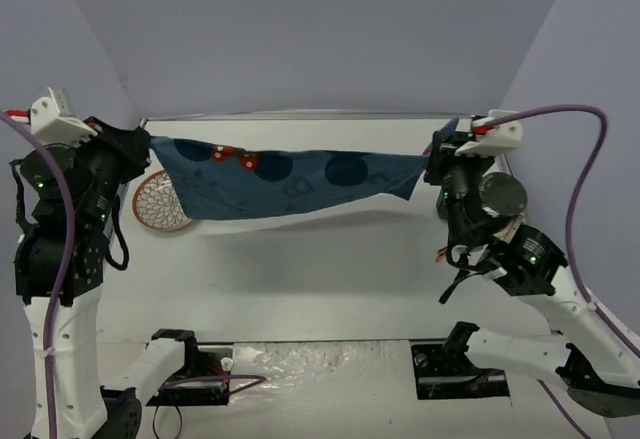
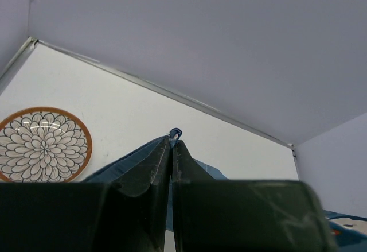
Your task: Set the dinner table for one person
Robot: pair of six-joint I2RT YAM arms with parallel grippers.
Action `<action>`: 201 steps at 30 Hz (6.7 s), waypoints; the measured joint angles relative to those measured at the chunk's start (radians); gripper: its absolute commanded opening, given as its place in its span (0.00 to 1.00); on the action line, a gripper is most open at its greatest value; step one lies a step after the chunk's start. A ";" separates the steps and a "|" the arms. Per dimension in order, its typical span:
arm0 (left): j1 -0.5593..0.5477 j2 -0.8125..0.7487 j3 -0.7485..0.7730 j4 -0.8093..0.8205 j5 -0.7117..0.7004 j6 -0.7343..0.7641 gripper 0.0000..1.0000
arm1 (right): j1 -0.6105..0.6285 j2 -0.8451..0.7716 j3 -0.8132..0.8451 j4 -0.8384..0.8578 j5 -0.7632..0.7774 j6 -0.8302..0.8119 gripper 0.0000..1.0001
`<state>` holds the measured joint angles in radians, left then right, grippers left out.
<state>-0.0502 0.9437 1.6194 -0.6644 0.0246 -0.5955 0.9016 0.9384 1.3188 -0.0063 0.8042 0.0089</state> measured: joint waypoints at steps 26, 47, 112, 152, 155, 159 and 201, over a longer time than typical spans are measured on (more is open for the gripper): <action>-0.007 0.356 -0.186 0.086 -0.018 -0.007 0.00 | -0.415 0.341 0.049 -0.232 -0.178 0.326 0.00; -0.029 1.196 0.175 0.450 -0.062 0.057 0.39 | -0.701 1.190 0.351 -0.010 -0.575 0.287 0.14; -0.312 0.860 -0.416 0.421 -0.156 -0.115 0.97 | -0.590 0.713 -0.303 0.210 -0.769 0.365 0.91; -0.320 0.666 -0.648 0.378 -0.158 -0.190 0.97 | -0.573 0.287 -0.766 0.188 -0.671 0.620 0.95; -0.296 0.530 -0.618 0.327 -0.143 -0.183 0.97 | -0.561 0.200 -0.664 0.150 -0.691 0.559 1.00; -0.178 0.337 -0.586 0.324 -0.086 -0.175 0.97 | -0.555 0.073 -0.544 0.119 -0.711 0.483 1.00; 0.469 0.653 -0.978 1.022 0.181 -0.448 0.21 | -0.555 -0.122 -0.509 0.000 -0.986 0.391 1.00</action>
<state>0.4188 1.5963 0.6418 0.3579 0.2059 -1.0437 0.3462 0.8165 0.8093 -0.0063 -0.1814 0.4000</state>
